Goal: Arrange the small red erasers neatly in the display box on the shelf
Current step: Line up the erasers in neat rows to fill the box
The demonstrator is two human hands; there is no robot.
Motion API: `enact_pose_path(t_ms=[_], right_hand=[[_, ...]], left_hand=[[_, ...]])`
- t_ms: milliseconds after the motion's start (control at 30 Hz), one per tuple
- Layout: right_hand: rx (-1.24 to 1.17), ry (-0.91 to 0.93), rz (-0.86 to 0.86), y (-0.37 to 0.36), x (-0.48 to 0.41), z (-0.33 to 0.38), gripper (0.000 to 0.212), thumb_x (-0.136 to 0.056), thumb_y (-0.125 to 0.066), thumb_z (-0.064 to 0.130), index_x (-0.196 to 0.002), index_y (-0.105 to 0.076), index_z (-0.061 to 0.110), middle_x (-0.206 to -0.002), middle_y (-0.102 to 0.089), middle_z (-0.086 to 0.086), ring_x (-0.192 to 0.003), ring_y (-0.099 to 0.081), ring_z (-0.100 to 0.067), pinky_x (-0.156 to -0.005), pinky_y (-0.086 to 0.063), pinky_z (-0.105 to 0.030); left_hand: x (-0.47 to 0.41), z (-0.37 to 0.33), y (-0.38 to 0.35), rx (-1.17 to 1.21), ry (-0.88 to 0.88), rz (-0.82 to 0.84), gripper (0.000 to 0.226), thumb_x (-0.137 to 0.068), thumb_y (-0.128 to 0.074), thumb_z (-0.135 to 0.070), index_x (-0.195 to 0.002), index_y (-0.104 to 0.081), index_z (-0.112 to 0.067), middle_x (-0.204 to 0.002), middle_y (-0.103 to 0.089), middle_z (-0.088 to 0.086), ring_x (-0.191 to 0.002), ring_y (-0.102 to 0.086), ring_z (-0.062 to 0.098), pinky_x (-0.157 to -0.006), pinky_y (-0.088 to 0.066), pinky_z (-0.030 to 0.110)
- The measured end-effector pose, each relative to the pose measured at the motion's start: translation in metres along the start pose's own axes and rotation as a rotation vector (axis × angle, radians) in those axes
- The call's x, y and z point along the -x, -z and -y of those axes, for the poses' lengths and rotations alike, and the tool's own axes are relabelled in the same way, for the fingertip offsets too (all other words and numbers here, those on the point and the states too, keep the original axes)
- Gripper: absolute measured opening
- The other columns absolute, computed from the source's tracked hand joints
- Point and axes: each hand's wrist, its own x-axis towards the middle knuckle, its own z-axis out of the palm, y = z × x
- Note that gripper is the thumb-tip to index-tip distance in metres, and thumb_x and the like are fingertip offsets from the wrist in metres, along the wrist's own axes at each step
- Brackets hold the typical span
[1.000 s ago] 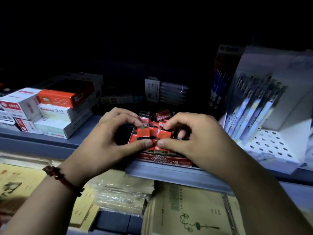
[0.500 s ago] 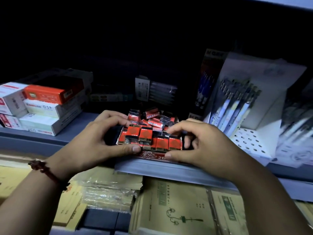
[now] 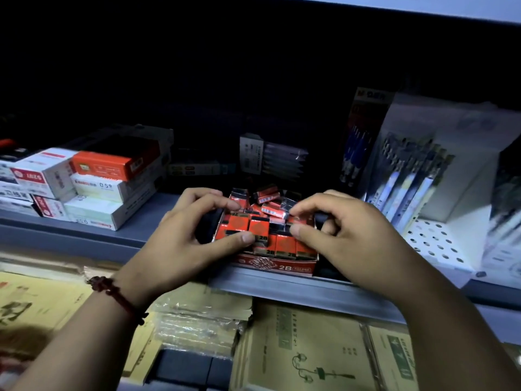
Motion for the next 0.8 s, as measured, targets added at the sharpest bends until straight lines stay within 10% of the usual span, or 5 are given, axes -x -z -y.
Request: enact_pose_path(t_ms=[433, 600, 700, 800], right_hand=[[-0.074, -0.008, 0.215, -0.018, -0.030, 0.009, 0.017, -0.081, -0.083, 0.035, -0.097, -0.077, 0.030, -0.054, -0.053, 0.028, -0.048, -0.049, 0.002, -0.048, -0.036, -0.009], [-0.005, 0.036, 0.068, -0.040, -0.039, 0.013, 0.013, -0.090, -0.073, 0.030, -0.103, -0.077, 0.028, -0.065, -0.057, 0.018, -0.055, -0.051, 0.009, -0.050, -0.031, -0.011], [0.077, 0.100, 0.144, -0.041, -0.040, 0.011, 0.026, -0.100, -0.059, 0.022, -0.120, -0.074, 0.030, -0.096, -0.064, 0.014, -0.082, -0.057, 0.003, -0.071, -0.044, -0.020], [0.017, 0.100, 0.227, -0.030, -0.037, 0.005, 0.038, -0.104, -0.049, 0.011, -0.128, -0.070, 0.032, -0.110, -0.058, 0.016, -0.094, -0.057, 0.000, -0.075, -0.044, -0.014]], left_hand=[[-0.022, 0.004, 0.008, 0.074, 0.022, 0.067, 0.053, -0.055, -0.084, -0.062, -0.102, -0.078, -0.039, -0.116, -0.062, -0.017, -0.117, -0.059, 0.001, -0.106, -0.049, 0.027], [-0.029, 0.005, 0.006, 0.078, 0.090, 0.038, 0.049, -0.064, -0.083, -0.064, -0.106, -0.076, -0.040, -0.099, -0.064, -0.003, -0.089, -0.066, 0.017, -0.083, -0.057, 0.036], [-0.030, 0.002, 0.004, 0.144, 0.077, 0.016, 0.039, -0.067, -0.085, -0.048, -0.103, -0.078, -0.032, -0.074, -0.052, -0.010, -0.066, -0.054, 0.005, -0.063, -0.046, 0.019], [-0.027, -0.002, 0.007, 0.145, 0.117, 0.082, 0.037, -0.071, -0.081, -0.040, -0.107, -0.076, -0.031, -0.079, -0.063, -0.003, -0.073, -0.065, 0.009, -0.071, -0.055, 0.024]])
